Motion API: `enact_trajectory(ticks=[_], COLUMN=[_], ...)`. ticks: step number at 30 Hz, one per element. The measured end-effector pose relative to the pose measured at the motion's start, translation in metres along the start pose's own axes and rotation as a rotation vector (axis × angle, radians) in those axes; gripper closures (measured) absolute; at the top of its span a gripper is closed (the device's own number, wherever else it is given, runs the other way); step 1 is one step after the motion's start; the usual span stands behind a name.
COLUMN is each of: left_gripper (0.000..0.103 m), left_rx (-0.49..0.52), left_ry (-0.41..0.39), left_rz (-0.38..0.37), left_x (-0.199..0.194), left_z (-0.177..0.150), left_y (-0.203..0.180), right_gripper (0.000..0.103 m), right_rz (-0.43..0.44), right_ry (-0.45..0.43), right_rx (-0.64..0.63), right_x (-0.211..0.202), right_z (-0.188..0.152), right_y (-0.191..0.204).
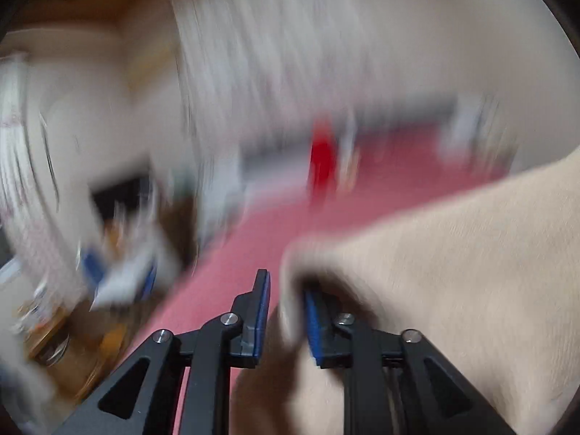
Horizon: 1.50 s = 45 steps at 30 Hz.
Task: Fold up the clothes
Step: 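Lift the sweater with both grippers and shake it out in the air, then lay the sweater flat on the blanket and open both grippers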
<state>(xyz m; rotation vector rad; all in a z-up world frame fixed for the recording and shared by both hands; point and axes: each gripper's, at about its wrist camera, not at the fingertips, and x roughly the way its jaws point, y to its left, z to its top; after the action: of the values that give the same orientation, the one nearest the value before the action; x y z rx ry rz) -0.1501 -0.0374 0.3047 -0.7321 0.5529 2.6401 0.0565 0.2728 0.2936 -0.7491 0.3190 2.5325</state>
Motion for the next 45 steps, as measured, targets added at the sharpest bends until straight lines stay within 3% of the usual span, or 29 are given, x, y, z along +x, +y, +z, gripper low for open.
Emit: enact_trajectory(ticks=[2,7,13,15,18,24,27,30,31,32,34,35,38,40,43,44,45], left_gripper=[0.09,0.09,0.089,0.088,0.088,0.086,0.086,0.086,0.086,0.086,0.085,0.084,0.083,0.083,0.083,0.082,0.082], left_rx=[-0.055,-0.029,-0.03,-0.026,-0.004,-0.005,0.08,0.168,0.176,0.174,0.151,0.132,0.1,0.098,0.102,0.101,0.1], left_ry=[0.13,0.228,0.283,0.297,0.316,0.366,0.324,0.28,0.274,0.272,0.277,0.281,0.284,0.28,0.274,0.273,0.273], left_rz=[0.005,-0.01,-0.166,-0.18,-0.132,-0.075,-0.01,0.06,0.067,0.065,0.048,0.037,0.026,0.029,0.031,0.03,0.03], left_x=[0.05,0.084,0.027,0.011,-0.005,-0.004,-0.006,-0.009,-0.01,-0.011,-0.011,-0.011,-0.011,-0.012,-0.013,-0.013,-0.012], left_z=[-0.029,-0.126,-0.237,-0.26,-0.292,-0.314,-0.321,-0.326,-0.326,-0.325,-0.324,-0.325,-0.327,-0.33,-0.334,-0.334,-0.334], left_y=[0.001,-0.013,-0.04,-0.045,-0.049,-0.05,-0.066,-0.086,-0.089,-0.09,-0.087,-0.085,-0.084,-0.084,-0.081,-0.079,-0.078], right_gripper=[0.031,0.03,0.03,0.03,0.029,0.026,0.026,0.026,0.031,0.05,0.074,0.095,0.095,0.095,0.095,0.094,0.083], right_rz=[0.05,0.078,0.122,0.156,0.224,0.249,0.233,0.158,0.129,0.109,0.18,0.198,0.177,0.1,-0.145,-0.271,-0.437], right_ry=[0.056,0.148,0.29,0.323,0.389,0.493,0.542,0.608,0.637,0.66,0.636,0.641,0.583,0.52,0.373,0.322,0.287], right_rx=[0.063,0.081,0.275,0.327,0.34,0.129,-0.048,-0.213,-0.256,-0.291,-0.249,-0.218,-0.091,-0.047,0.085,0.161,0.245], right_x=[0.032,0.045,-0.003,-0.022,-0.045,-0.077,-0.077,-0.064,-0.057,-0.051,-0.052,-0.053,-0.058,-0.057,-0.053,-0.053,-0.054], right_z=[-0.031,-0.145,-0.266,-0.289,-0.313,-0.339,-0.357,-0.384,-0.395,-0.404,-0.403,-0.397,-0.357,-0.327,-0.269,-0.254,-0.241], right_y=[-0.017,-0.055,-0.113,-0.121,-0.118,-0.061,-0.019,0.004,0.007,0.009,-0.004,-0.014,-0.069,-0.11,-0.207,-0.245,-0.284])
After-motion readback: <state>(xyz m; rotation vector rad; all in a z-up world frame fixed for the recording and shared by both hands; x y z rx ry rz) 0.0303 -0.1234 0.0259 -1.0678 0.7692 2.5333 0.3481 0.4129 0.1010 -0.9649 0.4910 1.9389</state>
